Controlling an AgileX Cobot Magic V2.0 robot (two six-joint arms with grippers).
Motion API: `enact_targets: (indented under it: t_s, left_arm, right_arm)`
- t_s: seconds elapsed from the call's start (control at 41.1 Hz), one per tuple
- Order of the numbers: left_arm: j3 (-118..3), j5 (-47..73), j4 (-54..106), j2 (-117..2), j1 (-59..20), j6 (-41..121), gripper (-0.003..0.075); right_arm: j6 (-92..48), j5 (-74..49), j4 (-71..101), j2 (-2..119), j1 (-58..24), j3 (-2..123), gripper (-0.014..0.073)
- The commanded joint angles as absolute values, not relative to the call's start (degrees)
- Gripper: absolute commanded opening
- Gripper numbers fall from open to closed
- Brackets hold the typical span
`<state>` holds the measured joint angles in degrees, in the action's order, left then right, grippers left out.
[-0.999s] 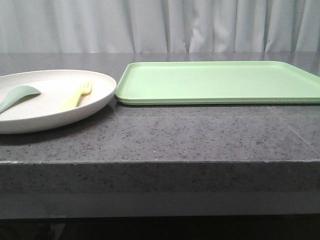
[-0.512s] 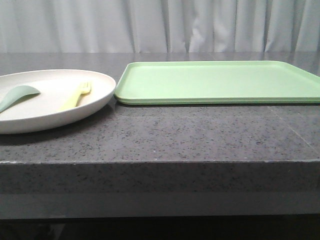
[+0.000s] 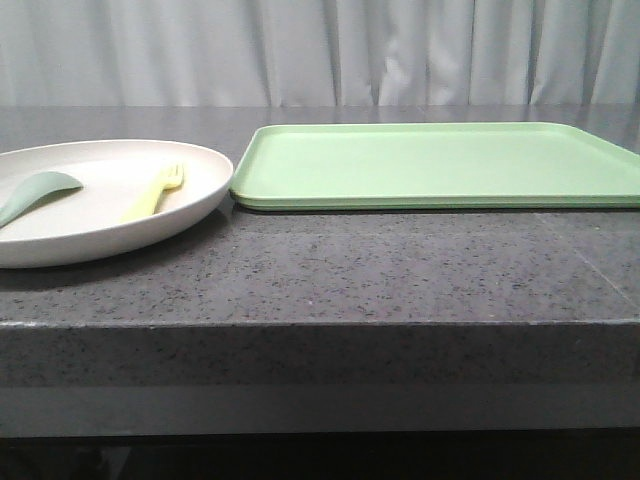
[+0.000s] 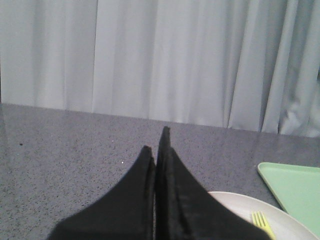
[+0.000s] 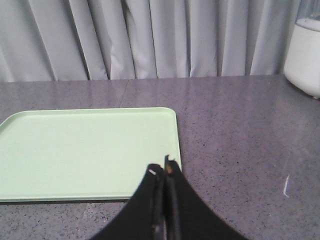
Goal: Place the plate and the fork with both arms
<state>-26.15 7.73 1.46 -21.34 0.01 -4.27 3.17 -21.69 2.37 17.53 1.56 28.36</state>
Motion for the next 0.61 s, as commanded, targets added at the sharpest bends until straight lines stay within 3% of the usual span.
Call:
enact_targets:
  t_s: [0.0,0.195,0.292,0.341,0.512,0.585]
  left_arm:
    - [-31.02,5.46,1.05,-27.32,-0.08,-4.25,-0.0018]
    - [-31.63,2.68,1.05,-30.34,-0.08,-4.25,-0.0015]
    - [-31.63,2.63,1.05,-30.27,-0.08,-4.25,0.004]
    - [-31.53,2.79,1.05,-30.27,-0.08,-4.25,0.0115]
    - [-31.53,2.95,1.16,-30.27,-0.08,-4.25,0.0543]
    - [-31.53,3.04,1.16,-30.51,-0.08,-4.25,0.0622]
  right_arm:
    - [3.17,-18.71,1.86,23.21,1.79,33.29,-0.0067]
    - [3.17,-18.42,3.34,26.88,1.79,34.93,-0.006]
    - [3.17,-18.42,3.34,26.82,1.79,34.93,0.0029]
    - [3.17,-18.42,3.34,26.82,1.79,34.93,0.0117]
    - [3.17,-17.92,3.34,26.82,1.79,34.93,0.0522]
    - [3.17,-17.17,3.34,26.82,1.79,34.93,0.0609]
